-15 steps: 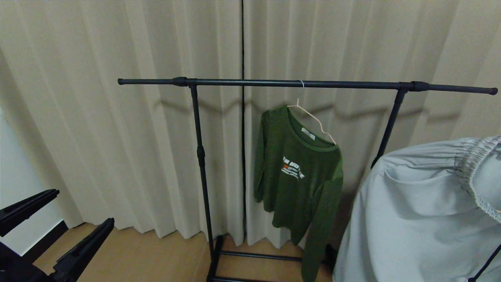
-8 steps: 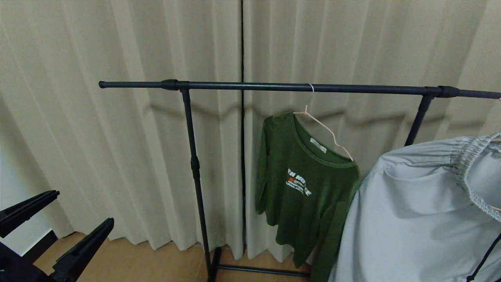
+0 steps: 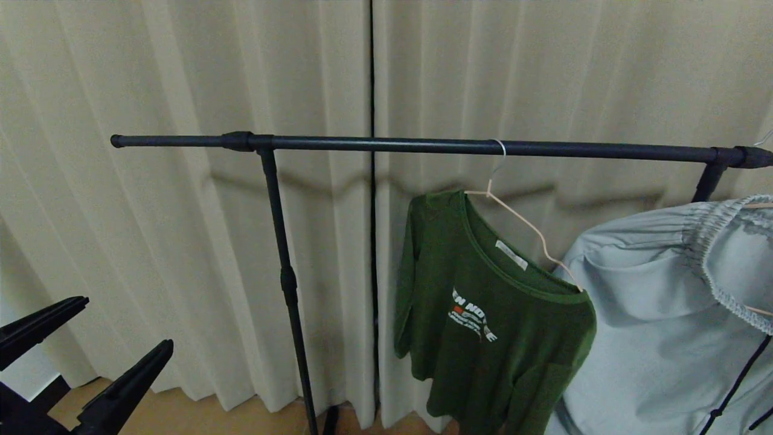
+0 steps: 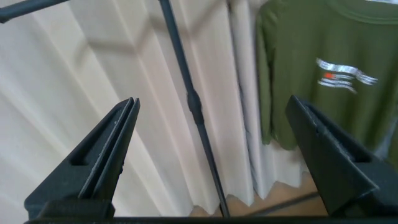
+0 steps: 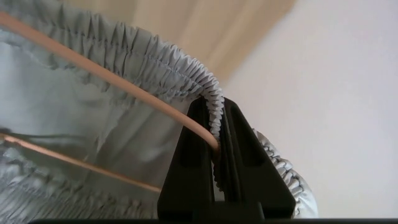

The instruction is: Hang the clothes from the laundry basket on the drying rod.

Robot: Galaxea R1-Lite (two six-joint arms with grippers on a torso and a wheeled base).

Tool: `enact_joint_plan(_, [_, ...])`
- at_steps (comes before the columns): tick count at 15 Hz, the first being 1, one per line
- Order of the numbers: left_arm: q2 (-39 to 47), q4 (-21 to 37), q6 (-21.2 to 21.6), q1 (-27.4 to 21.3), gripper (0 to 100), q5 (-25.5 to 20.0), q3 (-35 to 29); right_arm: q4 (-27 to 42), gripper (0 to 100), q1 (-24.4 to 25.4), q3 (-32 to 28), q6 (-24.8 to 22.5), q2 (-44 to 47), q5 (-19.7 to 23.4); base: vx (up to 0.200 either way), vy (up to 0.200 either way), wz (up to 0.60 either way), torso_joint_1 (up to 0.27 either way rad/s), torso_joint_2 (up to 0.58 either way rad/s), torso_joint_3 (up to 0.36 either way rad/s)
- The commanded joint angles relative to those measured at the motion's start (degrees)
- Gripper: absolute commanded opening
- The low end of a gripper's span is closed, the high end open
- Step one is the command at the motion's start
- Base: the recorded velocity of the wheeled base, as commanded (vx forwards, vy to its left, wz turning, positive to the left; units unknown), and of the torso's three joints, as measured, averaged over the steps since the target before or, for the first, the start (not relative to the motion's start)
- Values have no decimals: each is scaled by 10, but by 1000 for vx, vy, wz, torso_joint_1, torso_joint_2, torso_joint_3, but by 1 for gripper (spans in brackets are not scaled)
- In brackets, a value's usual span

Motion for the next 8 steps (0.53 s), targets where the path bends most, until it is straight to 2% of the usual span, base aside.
enact_joint_plan(1, [-22,0,0,0,100,0,12,0,0,26,-9,0,25,-1,0,0,0,0,0,0])
enact_joint_plan(3, [-33,0,-6,5,100,0,20,1,0,41,-17,0,45,-13,0,0,0,0,0,0])
enact_joint_plan(5, [-51,0,-16,38,100,-1,26,1,0,58,-38,1,78,-21,0,0,0,0,0,0])
enact_joint_plan(8, [-96,0,-13,42,100,0,53,0,0,66,-78,1,139,-34,0,0,0,0,0,0])
